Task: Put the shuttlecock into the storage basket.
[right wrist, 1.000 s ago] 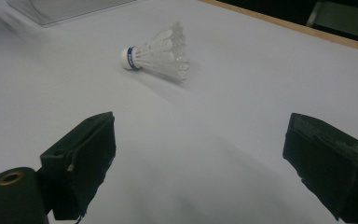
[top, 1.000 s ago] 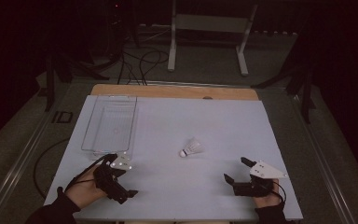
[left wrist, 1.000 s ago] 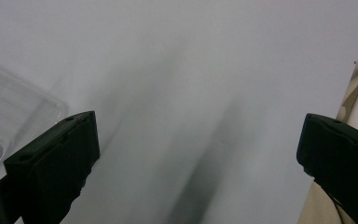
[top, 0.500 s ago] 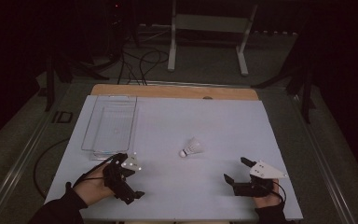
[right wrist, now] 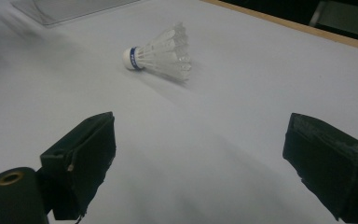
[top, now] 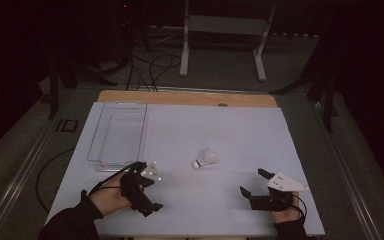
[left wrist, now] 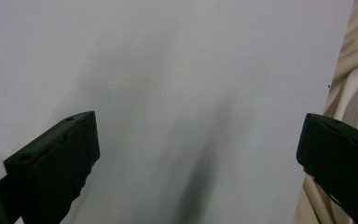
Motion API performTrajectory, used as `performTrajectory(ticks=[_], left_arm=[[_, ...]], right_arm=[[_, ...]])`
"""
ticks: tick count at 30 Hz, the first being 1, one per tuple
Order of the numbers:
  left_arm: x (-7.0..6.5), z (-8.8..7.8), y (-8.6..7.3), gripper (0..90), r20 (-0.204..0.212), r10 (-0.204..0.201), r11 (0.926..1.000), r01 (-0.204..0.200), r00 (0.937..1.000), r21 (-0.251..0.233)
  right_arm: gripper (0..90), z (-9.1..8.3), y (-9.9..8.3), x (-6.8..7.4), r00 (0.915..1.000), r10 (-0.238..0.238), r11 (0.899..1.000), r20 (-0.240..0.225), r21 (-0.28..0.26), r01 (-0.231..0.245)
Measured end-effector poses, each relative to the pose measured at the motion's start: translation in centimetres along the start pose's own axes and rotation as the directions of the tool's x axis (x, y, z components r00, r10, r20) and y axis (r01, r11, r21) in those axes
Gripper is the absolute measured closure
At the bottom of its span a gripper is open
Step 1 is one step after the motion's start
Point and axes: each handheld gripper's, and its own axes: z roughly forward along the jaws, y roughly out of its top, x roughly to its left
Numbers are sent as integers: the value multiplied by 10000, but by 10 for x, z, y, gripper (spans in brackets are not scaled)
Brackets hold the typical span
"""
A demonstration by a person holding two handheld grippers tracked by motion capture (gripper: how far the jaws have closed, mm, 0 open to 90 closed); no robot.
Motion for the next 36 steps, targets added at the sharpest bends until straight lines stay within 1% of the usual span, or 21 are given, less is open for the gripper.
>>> performTrajectory(ticks=[1, 2, 4, 7, 10, 11, 17, 19, 20, 22, 25, 26, 28, 29, 30, 32, 34, 36], left_arm=[[0, 0, 0, 1, 0, 0, 10000, 0, 10000, 0], [-2, 3, 6, 1, -193, 54, 9996, -49, 9998, 263], [-1, 4, 10, 1, -259, 163, 9993, -155, 9995, 333], [0, 7, 15, 1, -173, 58, 9996, -54, 9998, 278], [1, 8, 20, 1, -7, -17, 9994, 17, 10000, 334], [2, 9, 22, 1, -20, 2, 9992, -1, 10000, 387], [4, 12, 33, 1, 54, -197, 9984, 194, 9998, 526], [4, 12, 33, 1, 54, -197, 9984, 194, 9998, 526], [5, 13, 38, 1, 85, -91, 9978, 85, 9999, 660], [6, 15, 41, 1, 94, -68, 9971, 60, 9999, 758], [6, 15, 42, 1, 97, -77, 9970, 69, 9999, 771], [9, 17, 46, 1, 125, -116, 9963, 105, 9999, 850], [10, 17, 49, 1, 225, -163, 9963, 143, 9996, 847], [10, 18, 50, 1, 188, -185, 9963, 168, 9997, 846], [11, 18, 52, 1, 238, -131, 9959, 109, 9996, 894], [12, 18, 53, 1, 272, -165, 9961, 141, 9995, 872], [13, 19, 58, 2, 387, -93, 9965, 61, 9992, 829], [12, 21, 61, 2, 340, 32, 9956, -64, 9994, 930]], right_arm=[[91, 0, 0, 0, 10000, -1, 10000, 5, 0, 1], [91, 0, 0, 0, 10000, -2, 10000, -7, -11, 2], [91, 0, 0, 0, 10000, 10, 10000, -12, -13, -10], [91, 0, 0, 0, 10000, 1, 10000, -20, -17, -1], [91, 0, 0, 0, 10000, 4, 10000, -20, 5, -4], [91, 0, 0, 0, 10000, 8, 10000, -30, 7, -8], [91, 0, 0, 0, 10000, 14, 10000, -45, 25, -14], [91, 0, 0, 0, 10000, 12, 10000, -41, 28, -12], [91, 0, 0, 0, 10000, 11, 10000, -55, 23, -11], [91, 0, 0, 0, 10000, 1, 10000, -46, 26, -1], [91, 0, 0, 0, 10000, 3, 10000, -43, 25, -3], [91, 0, 0, 0, 10000, -9, 10000, -30, 15, 9], [91, 0, 0, 0, 10000, -40, 10000, 2, -11, 40], [91, 0, 0, 0, 10000, -24, 10000, -9, -18, 24], [91, 0, 0, 0, 10000, -29, 10000, 2, -27, 29], [91, 0, 0, 0, 10000, -29, 10000, -13, -19, 29], [91, 0, 0, 0, 10000, -45, 10000, -11, -19, 45], [91, 0, 0, 0, 10000, -34, 10000, -18, -4, 34]])
